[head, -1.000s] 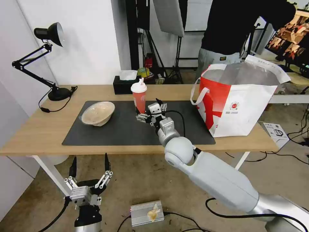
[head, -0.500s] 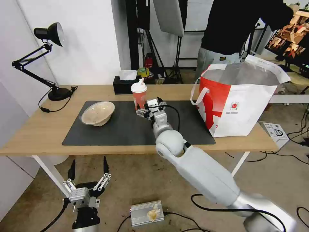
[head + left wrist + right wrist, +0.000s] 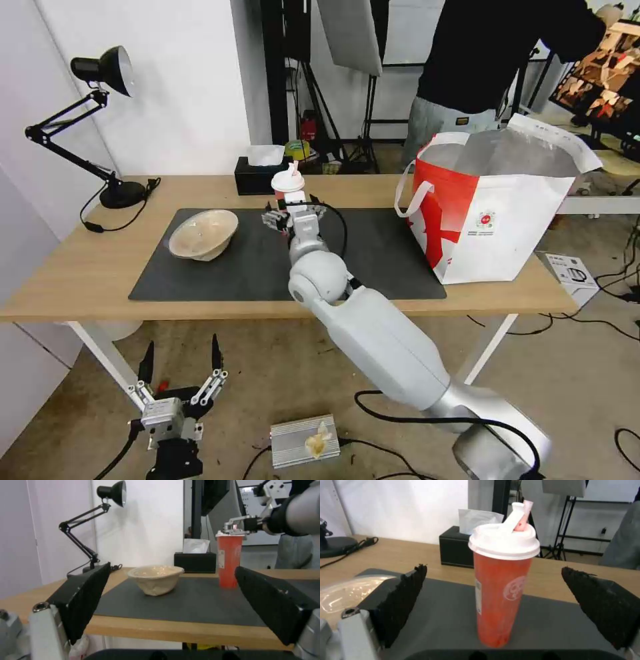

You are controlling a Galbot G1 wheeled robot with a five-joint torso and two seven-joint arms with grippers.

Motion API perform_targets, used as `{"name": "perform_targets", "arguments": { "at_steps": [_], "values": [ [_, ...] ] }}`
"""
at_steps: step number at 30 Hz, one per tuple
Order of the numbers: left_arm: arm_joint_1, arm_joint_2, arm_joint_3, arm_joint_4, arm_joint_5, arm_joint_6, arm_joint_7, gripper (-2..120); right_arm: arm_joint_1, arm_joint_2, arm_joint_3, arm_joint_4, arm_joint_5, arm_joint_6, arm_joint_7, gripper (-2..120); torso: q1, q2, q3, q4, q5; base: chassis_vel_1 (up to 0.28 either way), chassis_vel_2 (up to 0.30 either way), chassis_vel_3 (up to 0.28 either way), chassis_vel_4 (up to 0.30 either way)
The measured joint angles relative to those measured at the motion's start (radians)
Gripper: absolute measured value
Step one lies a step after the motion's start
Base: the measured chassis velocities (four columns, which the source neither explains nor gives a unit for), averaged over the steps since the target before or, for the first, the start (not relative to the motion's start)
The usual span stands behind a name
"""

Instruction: Pick up the trash from the table and place it into the takeout bag.

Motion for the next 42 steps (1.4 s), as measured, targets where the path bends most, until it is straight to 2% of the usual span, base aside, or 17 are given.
{"name": "perform_targets", "arguments": {
  "at_steps": [7,16,23,31,42],
  "values": [
    [0.002,0.0,0.001,-0.002,0.0,0.0,0.0,100,0.019,0.044,0.023,-0.046,0.008,0.0,0.03,100,0.0,0.0,0.0,0.0,0.0002,0.0,0.0,0.0,0.0],
    [0.006,0.0,0.007,-0.003,0.002,-0.002,0.0,100,0.031,0.047,0.039,-0.083,0.036,0.007,0.048,100,0.0,0.0,0.0,0.0,0.0001,0.0,0.0,0.0,0.0],
    [0.005,0.0,0.01,-0.003,0.008,-0.003,0.0,100,0.037,0.047,0.043,-0.123,0.058,0.05,0.007,100,0.0,0.0,0.0,0.0,0.0002,0.0,0.0,0.0,0.0],
    [-0.002,0.0,0.01,0.007,0.01,-0.003,0.0,100,0.059,0.048,0.043,-0.209,0.044,0.144,-0.088,100,0.0,0.0,0.0,0.0,0.0001,0.0,0.0,0.0,0.0],
    [-0.006,0.0,0.012,0.014,0.01,-0.003,0.0,100,0.083,0.048,0.043,-0.266,0.045,0.185,-0.128,100,0.0,0.0,0.0,0.0,0.0002,0.0,0.0,0.0,0.0]
  ]
}}
